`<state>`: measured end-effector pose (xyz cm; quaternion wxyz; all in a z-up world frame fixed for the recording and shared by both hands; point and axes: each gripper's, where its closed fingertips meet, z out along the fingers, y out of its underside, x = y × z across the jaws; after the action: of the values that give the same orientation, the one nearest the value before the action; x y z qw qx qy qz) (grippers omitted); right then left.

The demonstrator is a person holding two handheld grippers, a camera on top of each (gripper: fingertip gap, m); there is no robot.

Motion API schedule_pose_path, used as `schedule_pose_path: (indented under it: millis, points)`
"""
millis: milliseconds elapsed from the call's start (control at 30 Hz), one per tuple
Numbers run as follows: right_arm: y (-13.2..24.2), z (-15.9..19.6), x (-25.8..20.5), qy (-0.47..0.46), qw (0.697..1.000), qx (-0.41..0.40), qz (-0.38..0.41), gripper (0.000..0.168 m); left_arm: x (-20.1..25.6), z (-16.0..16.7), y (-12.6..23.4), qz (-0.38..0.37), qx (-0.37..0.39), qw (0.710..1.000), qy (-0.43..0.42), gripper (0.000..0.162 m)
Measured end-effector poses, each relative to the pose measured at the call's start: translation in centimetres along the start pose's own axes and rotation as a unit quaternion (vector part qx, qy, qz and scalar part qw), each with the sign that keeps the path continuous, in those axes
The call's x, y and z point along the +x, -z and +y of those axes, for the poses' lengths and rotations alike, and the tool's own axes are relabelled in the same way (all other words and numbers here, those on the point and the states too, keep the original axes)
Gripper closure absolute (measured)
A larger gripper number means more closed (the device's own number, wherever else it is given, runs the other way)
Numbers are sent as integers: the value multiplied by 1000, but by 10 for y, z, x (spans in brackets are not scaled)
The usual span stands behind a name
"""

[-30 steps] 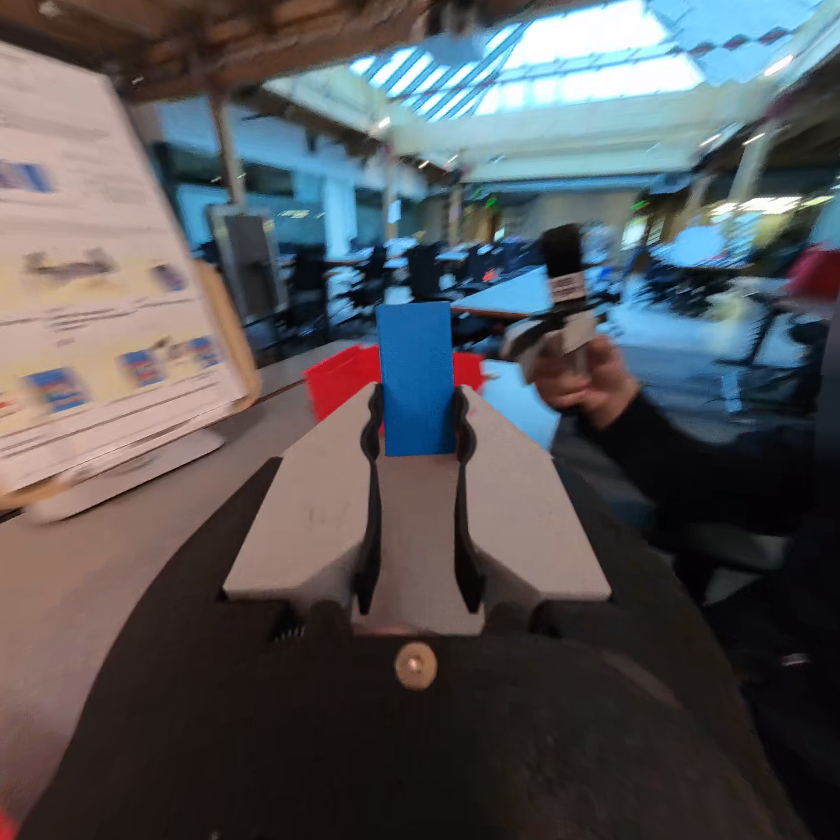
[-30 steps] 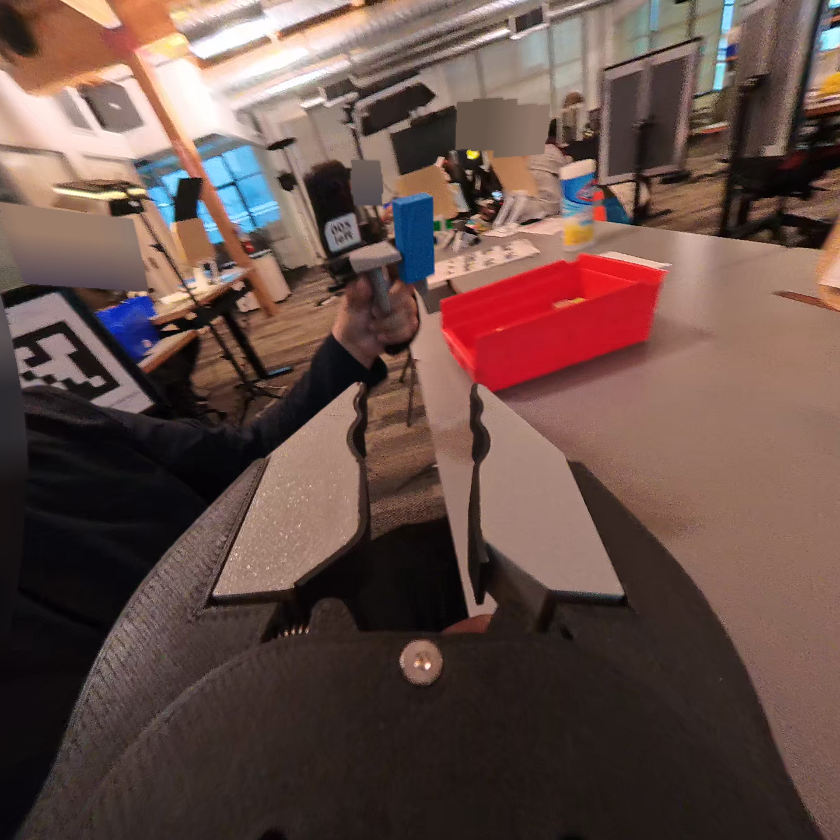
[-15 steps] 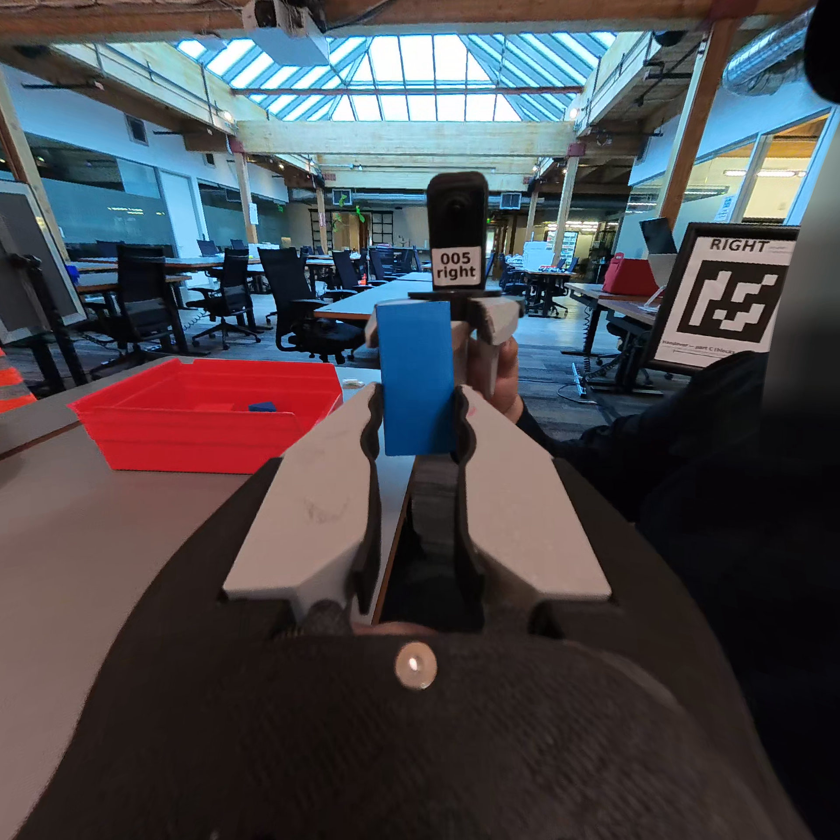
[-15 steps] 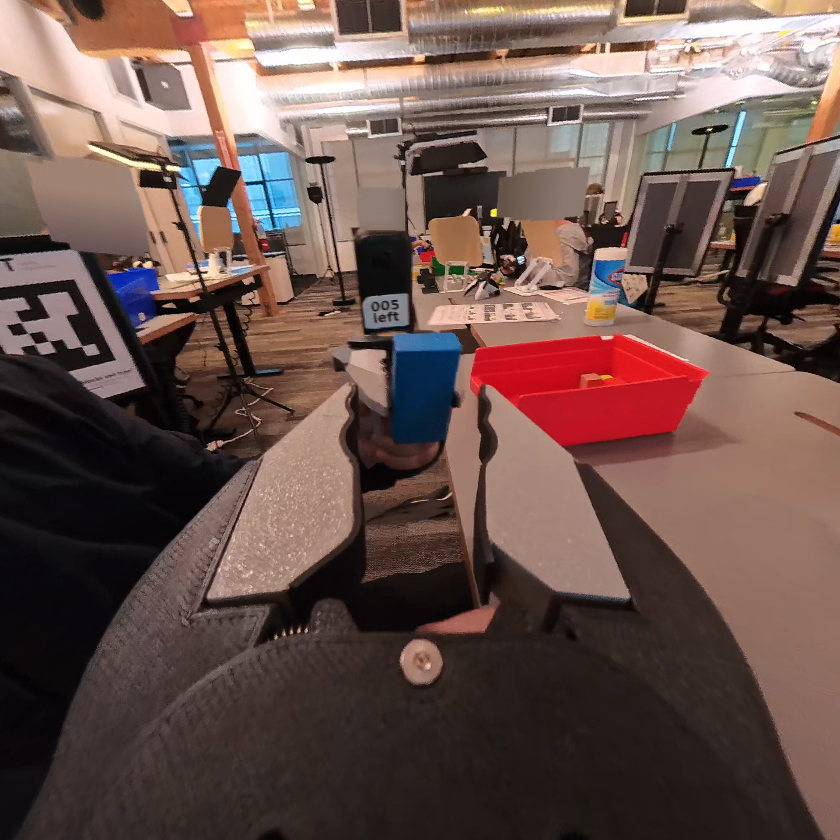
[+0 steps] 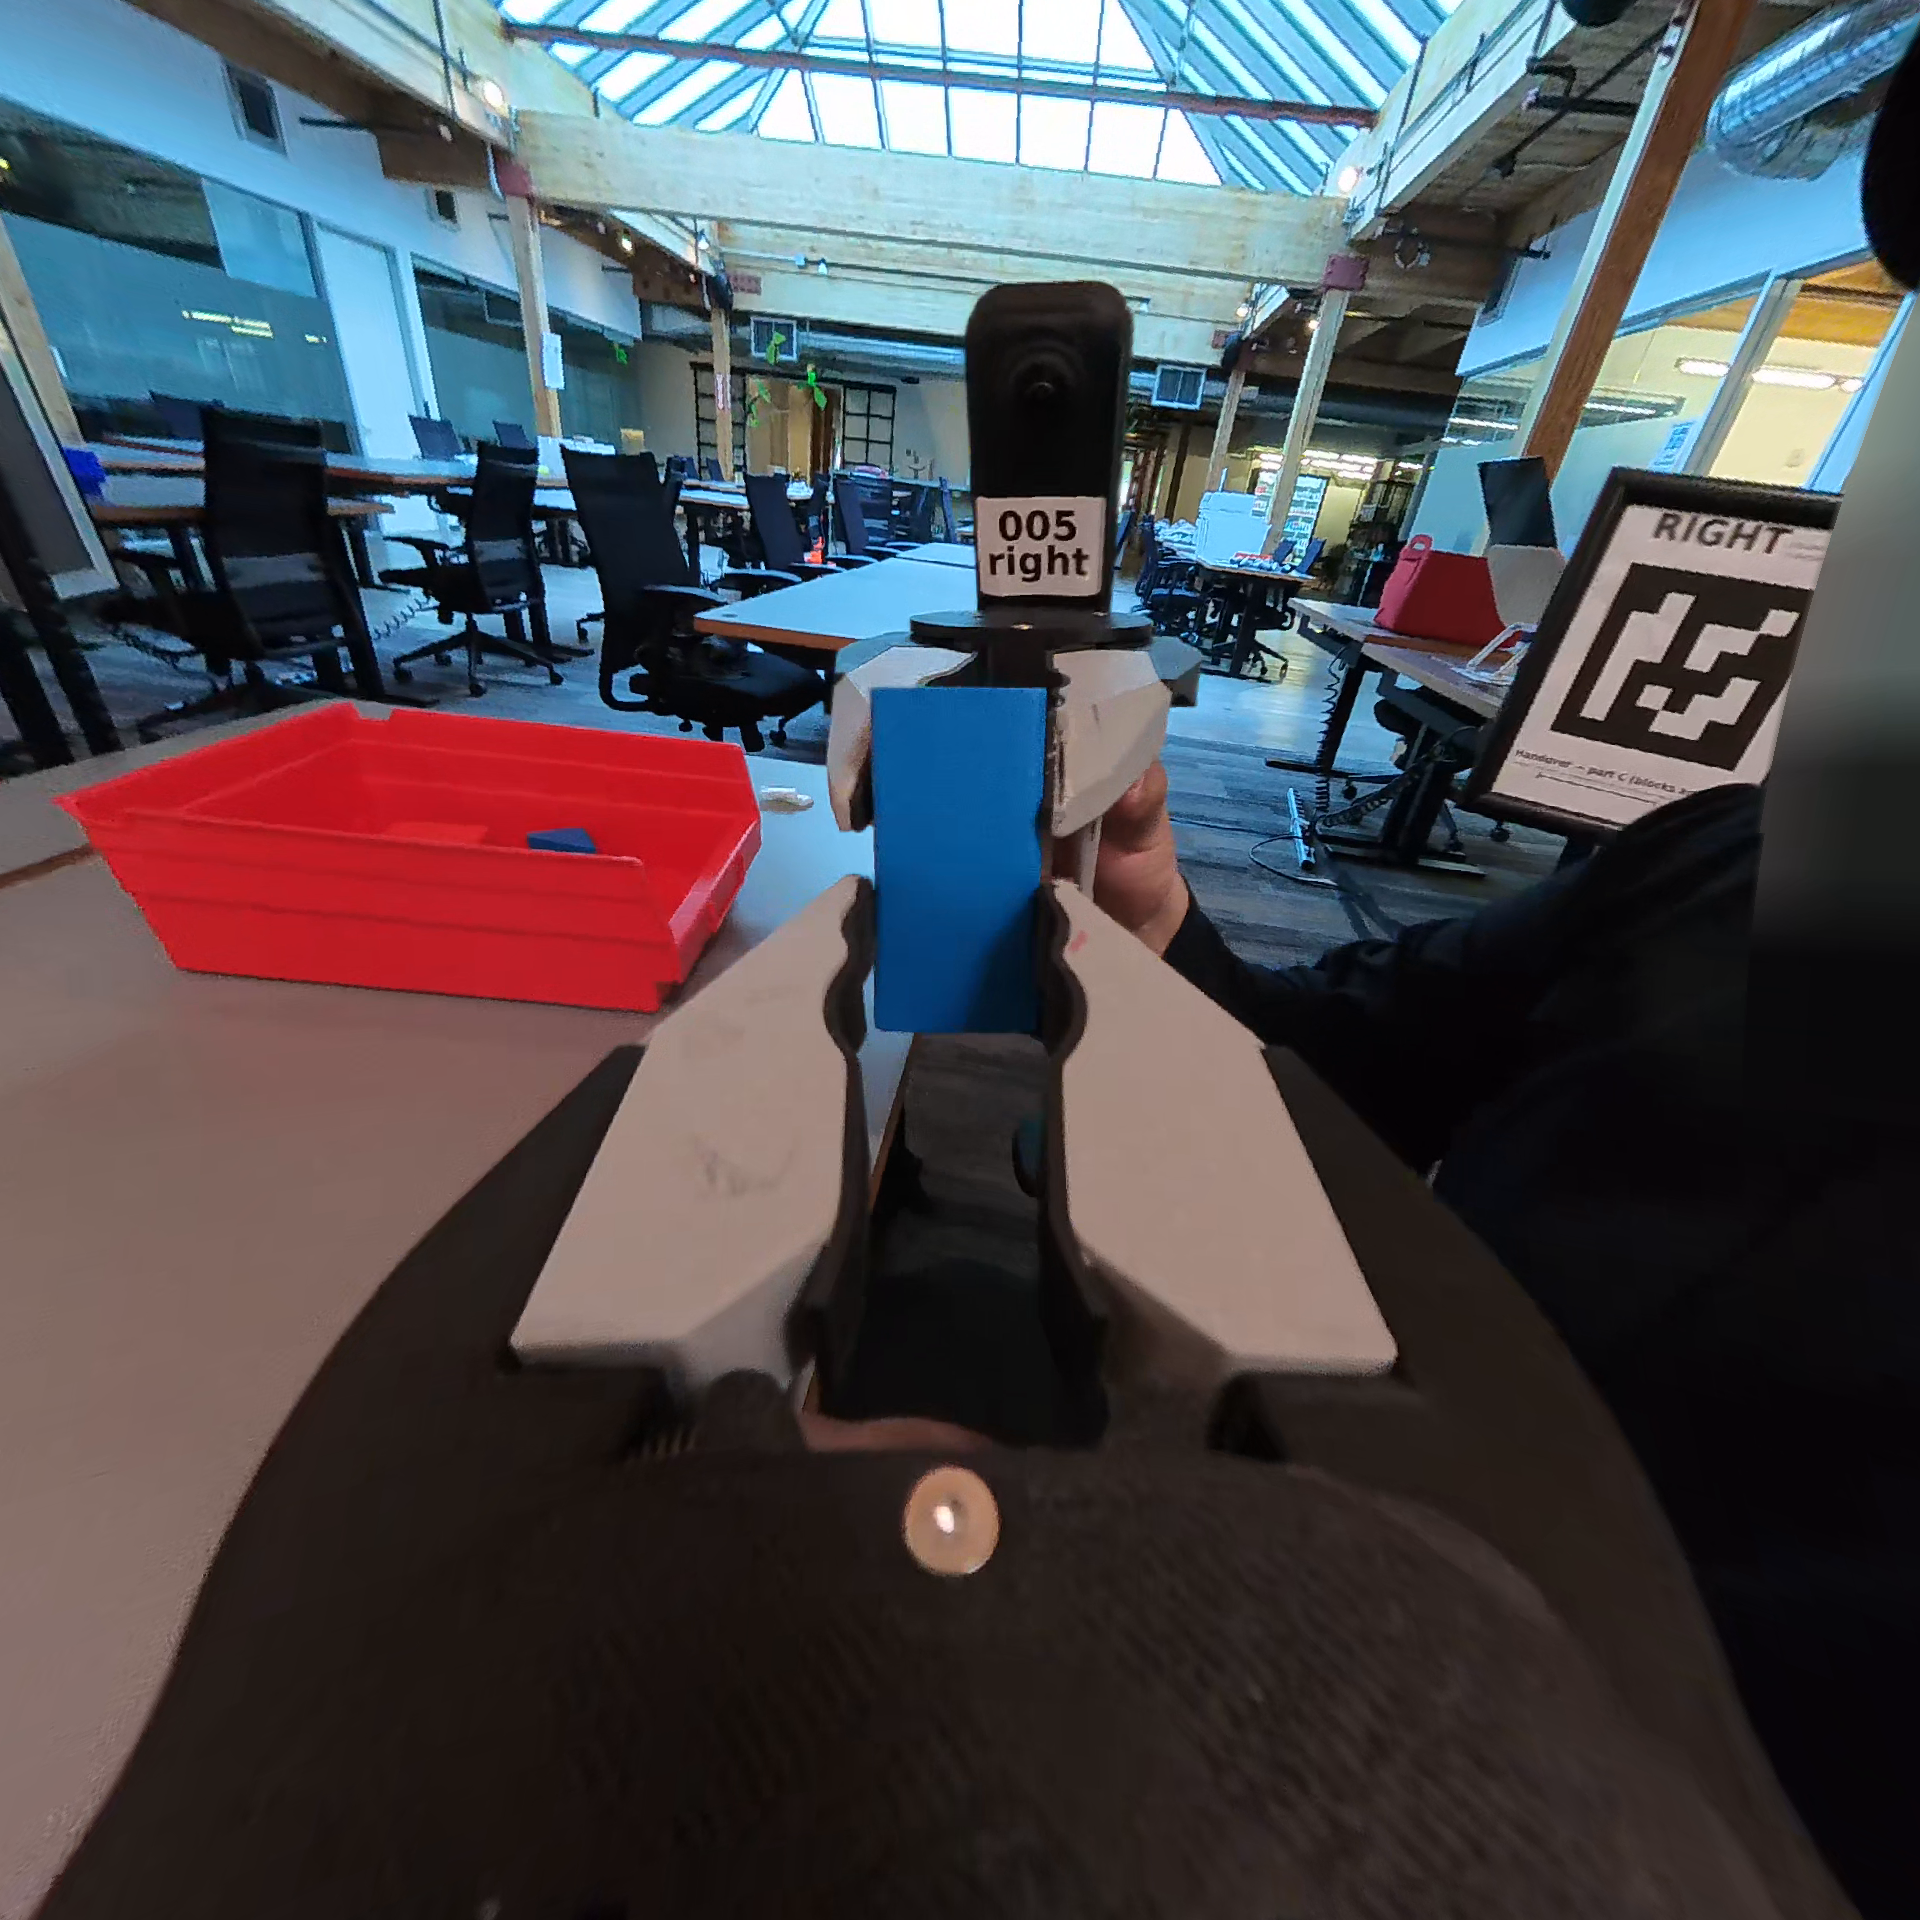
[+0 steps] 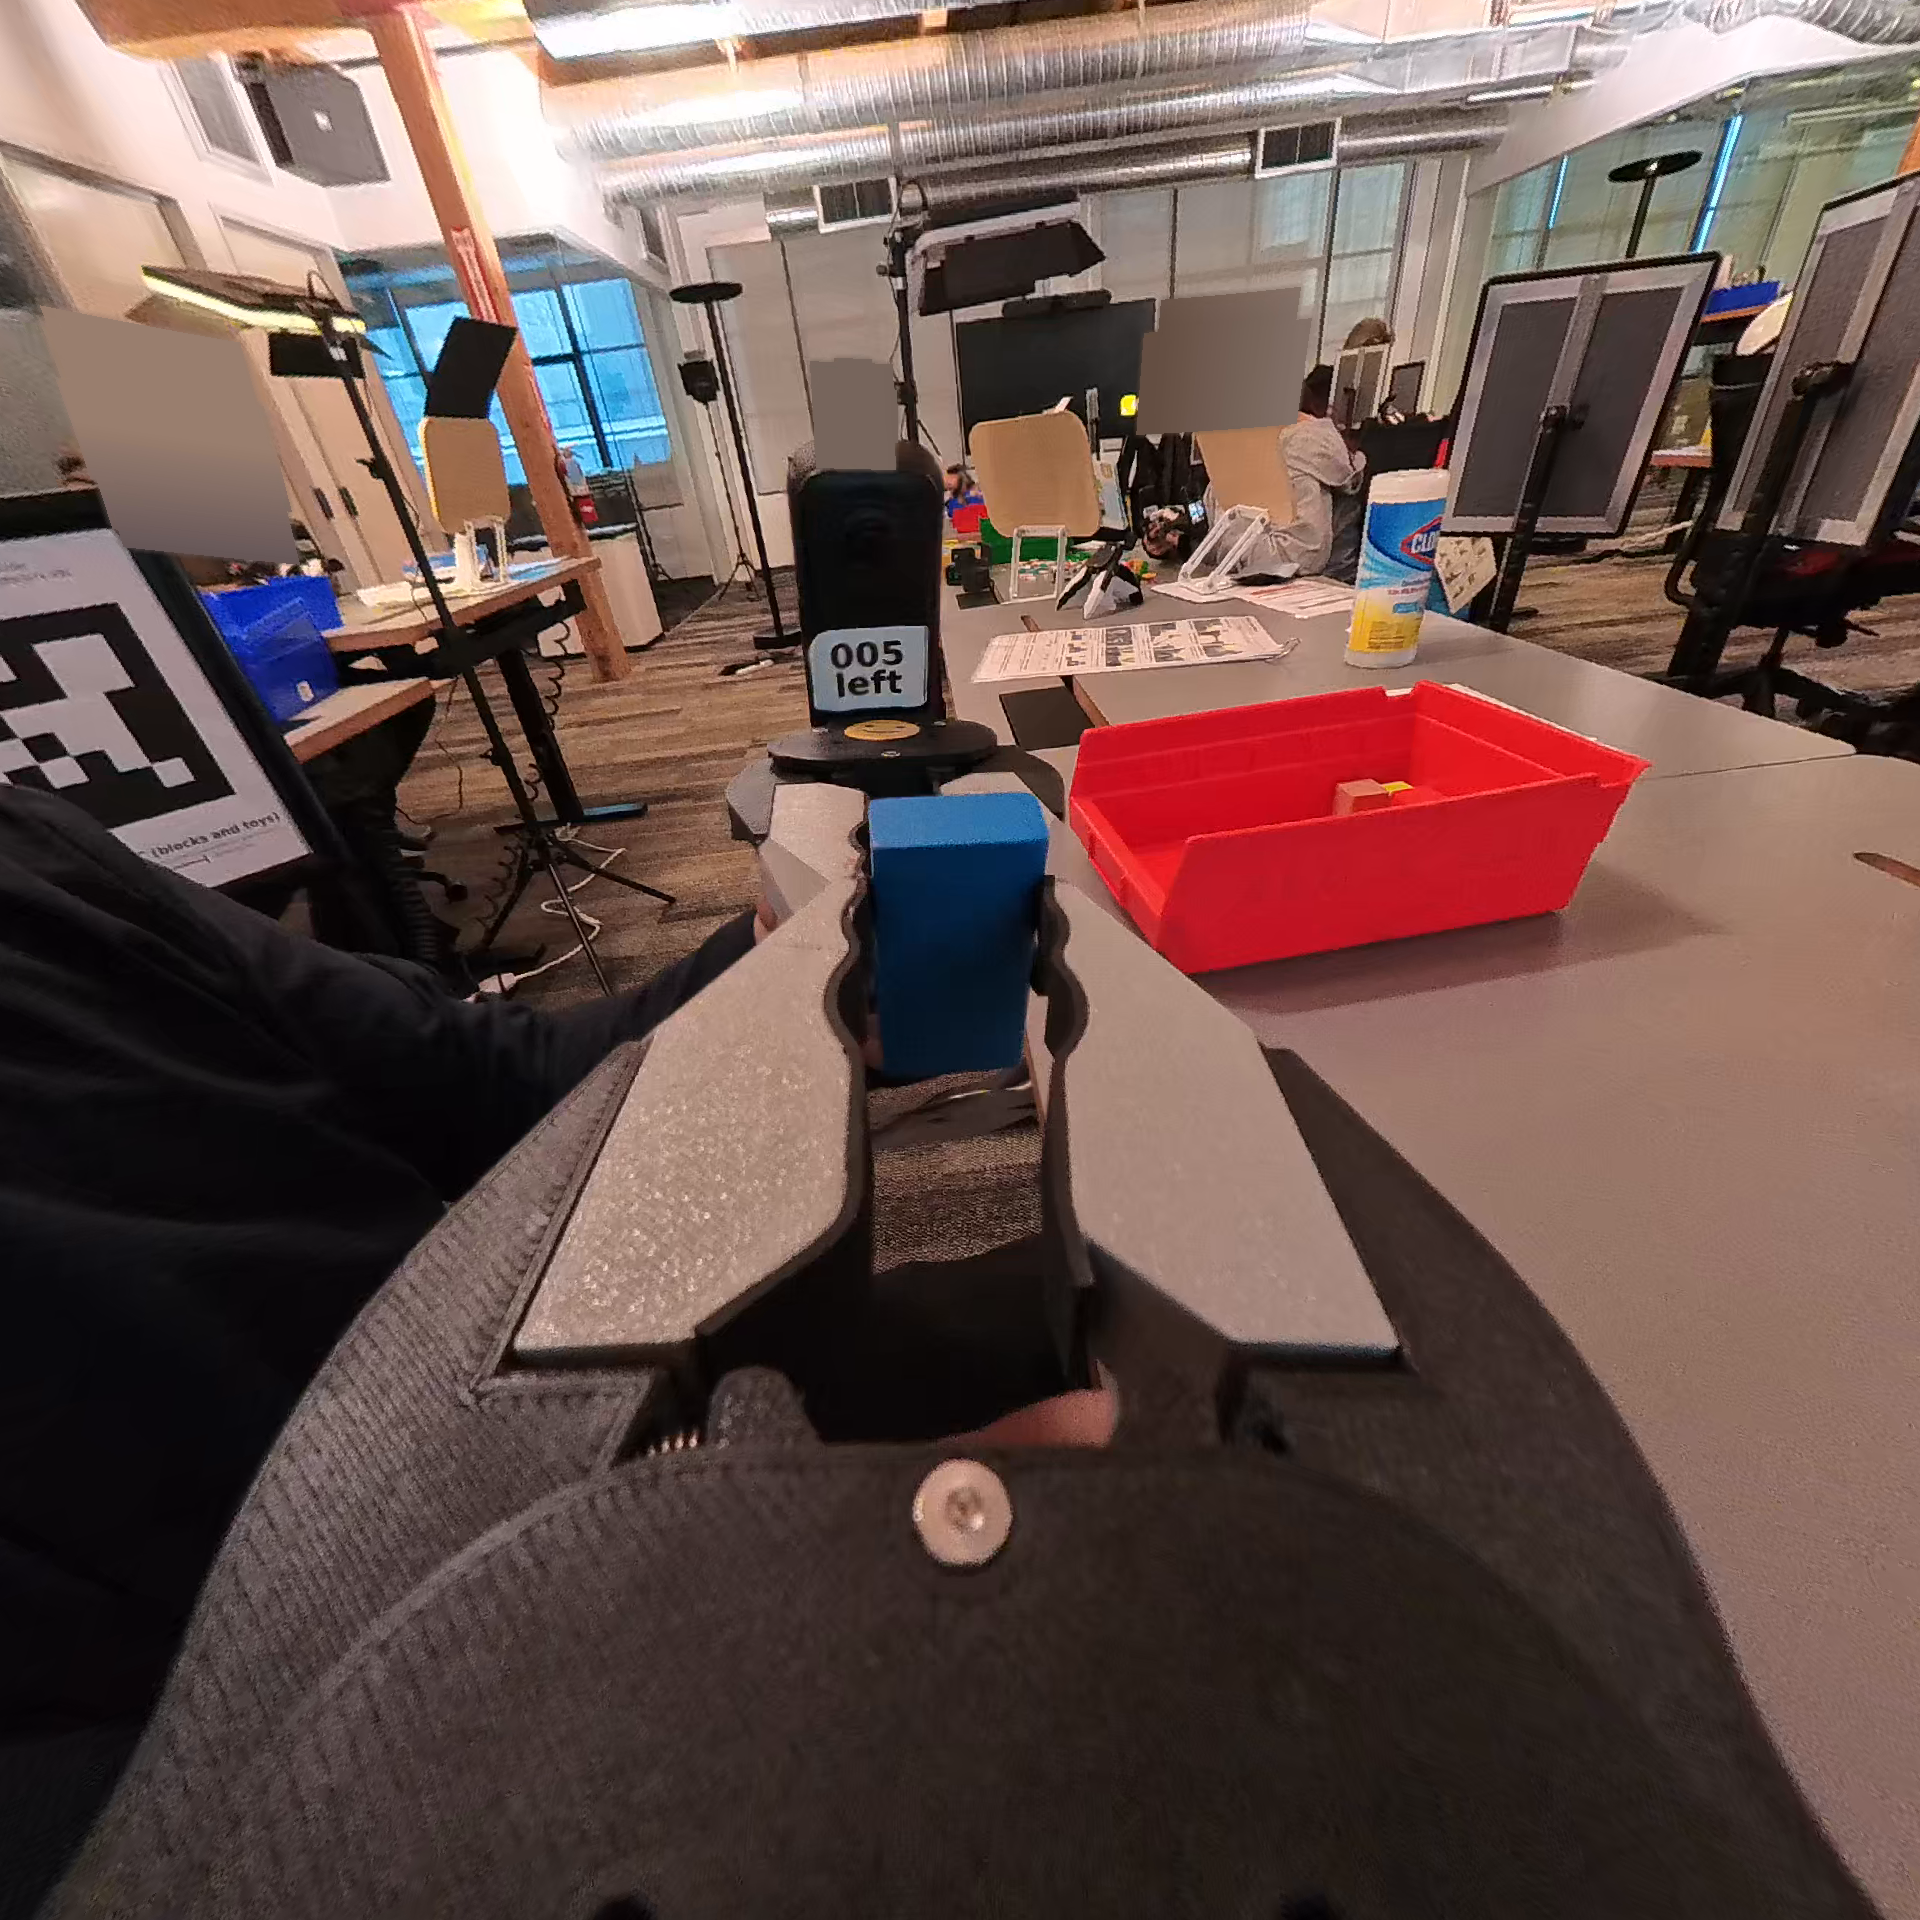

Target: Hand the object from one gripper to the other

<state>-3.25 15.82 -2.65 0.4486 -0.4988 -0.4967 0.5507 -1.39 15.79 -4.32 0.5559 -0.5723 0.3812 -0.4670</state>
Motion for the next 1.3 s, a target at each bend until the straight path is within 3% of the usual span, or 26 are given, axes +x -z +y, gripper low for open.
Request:
schedule_pose_path:
  millis: [67,167,233,333,433,567,767,867,1000,1300]
  points:
    - [4,-2,5,-2,1000,7,6,139,-3,0,2,-6,-3,1000,1,130]
    - [22,-10,24,6,999,13,45,139,-10,-2,12,-32,-17,999,-8,107]
    - [48,-20,49,15,995,23,99,139,-17,-2,22,-59,-37,997,-16,100]
    - [109,-28,105,16,975,26,220,140,-31,-5,39,-119,-50,991,-40,101]
    - [186,-16,164,13,928,-10,371,140,-37,-10,51,-144,-49,987,-47,106]
    - [285,28,234,14,819,-142,555,140,-39,-18,55,-142,-24,989,-31,112]
    - [346,104,302,-97,724,-346,589,139,-42,-18,53,-143,-28,989,-32,112]
    - [357,131,312,-182,699,-410,557,139,-40,-17,53,-143,-34,988,-37,112]
    - [377,159,311,-232,630,-500,547,139,-40,-15,56,-147,-42,987,-44,113]
    - [380,175,327,-230,597,-504,580,139,-34,-25,68,-147,-26,988,-49,116]
